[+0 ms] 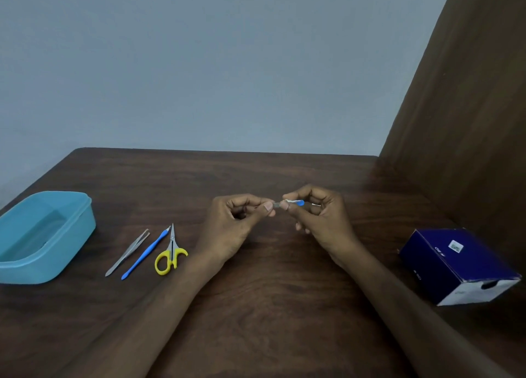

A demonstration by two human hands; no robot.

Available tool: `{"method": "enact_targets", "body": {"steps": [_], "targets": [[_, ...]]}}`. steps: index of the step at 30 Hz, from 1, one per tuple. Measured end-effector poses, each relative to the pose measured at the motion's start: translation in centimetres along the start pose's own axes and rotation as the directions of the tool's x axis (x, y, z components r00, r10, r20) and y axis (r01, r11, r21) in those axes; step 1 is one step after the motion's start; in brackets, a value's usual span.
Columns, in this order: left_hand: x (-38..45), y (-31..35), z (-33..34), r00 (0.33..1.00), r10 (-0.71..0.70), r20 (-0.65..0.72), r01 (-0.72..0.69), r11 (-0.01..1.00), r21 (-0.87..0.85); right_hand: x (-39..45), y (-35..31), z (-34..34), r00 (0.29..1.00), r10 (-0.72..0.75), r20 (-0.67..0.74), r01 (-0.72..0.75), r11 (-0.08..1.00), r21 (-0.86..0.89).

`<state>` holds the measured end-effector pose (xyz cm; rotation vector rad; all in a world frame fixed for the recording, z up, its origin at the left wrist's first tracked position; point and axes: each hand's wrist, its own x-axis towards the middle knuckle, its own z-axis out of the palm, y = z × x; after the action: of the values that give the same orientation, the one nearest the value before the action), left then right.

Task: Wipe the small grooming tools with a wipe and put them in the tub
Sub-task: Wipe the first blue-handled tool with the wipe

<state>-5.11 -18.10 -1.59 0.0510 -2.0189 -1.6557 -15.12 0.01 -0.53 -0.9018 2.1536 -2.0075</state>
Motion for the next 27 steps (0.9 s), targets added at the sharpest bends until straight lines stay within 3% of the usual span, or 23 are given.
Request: {"method": "enact_targets", "body": {"steps": [5,9,13,18,23,27], "targets": [[0.0,0.2,0.3,0.999,0.035,-0.034,-0.034,0.999,0.02,0.2,-0.6,-0.2,0.994,0.084,-0.069,-0.075,0.988,0.132],[-0.6,0.6,0.3,0.975,0.21,-0.067,-0.183,0.942,0.283,0.0,-1.1,0.1,0.955,0.282,0.092,-0.296,0.887,0.353],[-0.8,0.9,0.3,0.951,0.303,-0.055,-0.261,0.888,0.379,-0.2,-1.3,0.5,0.96,0.239,0.147,-0.278,0.885,0.375],[-0.7,1.2,0.6,0.972,0.198,-0.127,-0.144,0.927,0.348,0.0,-1.9,0.0,0.971,0.221,0.093,-0.239,0.864,0.444],[-0.7,1.3,0.7,0.993,0.088,-0.076,-0.056,0.937,0.344,-0.4,-1.9,0.3,0.978,0.191,0.077,-0.205,0.859,0.469],[0.0,1.4,0.5,0.991,-0.131,0.027,0.127,0.983,0.134,-0.6,-1.5,0.7,0.998,0.004,0.058,-0.023,0.942,0.334]]}}
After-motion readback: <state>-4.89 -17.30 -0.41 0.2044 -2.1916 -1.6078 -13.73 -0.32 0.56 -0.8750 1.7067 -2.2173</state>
